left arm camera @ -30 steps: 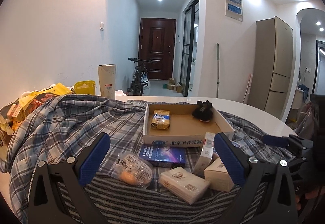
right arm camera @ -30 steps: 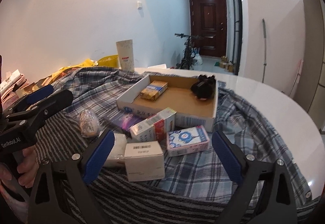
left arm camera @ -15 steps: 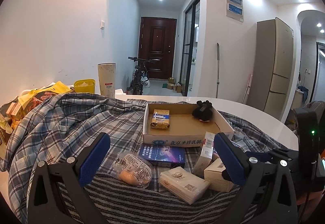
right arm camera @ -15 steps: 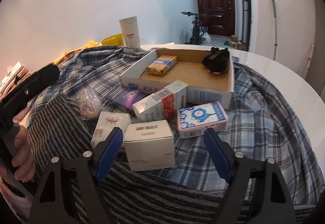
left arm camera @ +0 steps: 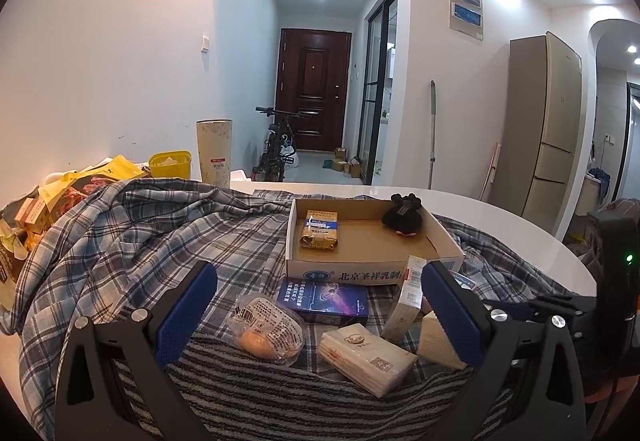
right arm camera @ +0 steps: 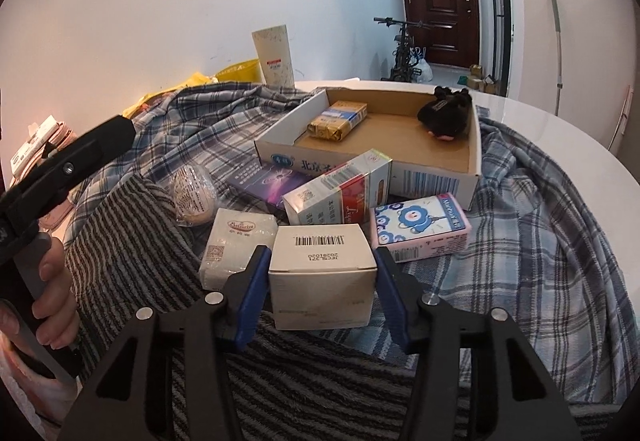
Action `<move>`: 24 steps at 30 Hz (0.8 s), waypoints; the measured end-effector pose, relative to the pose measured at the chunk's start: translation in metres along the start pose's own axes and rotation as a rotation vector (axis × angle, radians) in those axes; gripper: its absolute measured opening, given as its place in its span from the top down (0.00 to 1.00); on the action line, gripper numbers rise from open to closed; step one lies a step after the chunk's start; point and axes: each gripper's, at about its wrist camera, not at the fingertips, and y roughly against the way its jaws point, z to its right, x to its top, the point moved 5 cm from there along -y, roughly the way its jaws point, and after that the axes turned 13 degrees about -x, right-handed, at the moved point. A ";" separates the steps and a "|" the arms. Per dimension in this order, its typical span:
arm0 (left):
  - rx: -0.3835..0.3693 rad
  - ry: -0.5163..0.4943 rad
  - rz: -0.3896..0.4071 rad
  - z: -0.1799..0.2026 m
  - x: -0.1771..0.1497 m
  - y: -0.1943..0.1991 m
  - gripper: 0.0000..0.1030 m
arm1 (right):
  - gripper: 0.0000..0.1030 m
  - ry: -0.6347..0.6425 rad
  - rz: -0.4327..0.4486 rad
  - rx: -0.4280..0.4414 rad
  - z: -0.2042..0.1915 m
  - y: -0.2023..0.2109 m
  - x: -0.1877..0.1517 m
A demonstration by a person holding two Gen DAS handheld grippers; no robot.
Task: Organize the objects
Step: 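Lower the right gripper onto the white barcode box and close it, then close the left gripper on the white Sarlisi tissue pack while the right holds the white box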
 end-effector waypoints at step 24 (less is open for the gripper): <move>0.083 0.084 -0.128 -0.016 -0.024 -0.002 0.00 | 0.51 0.000 -0.031 0.000 -0.007 -0.006 0.000</move>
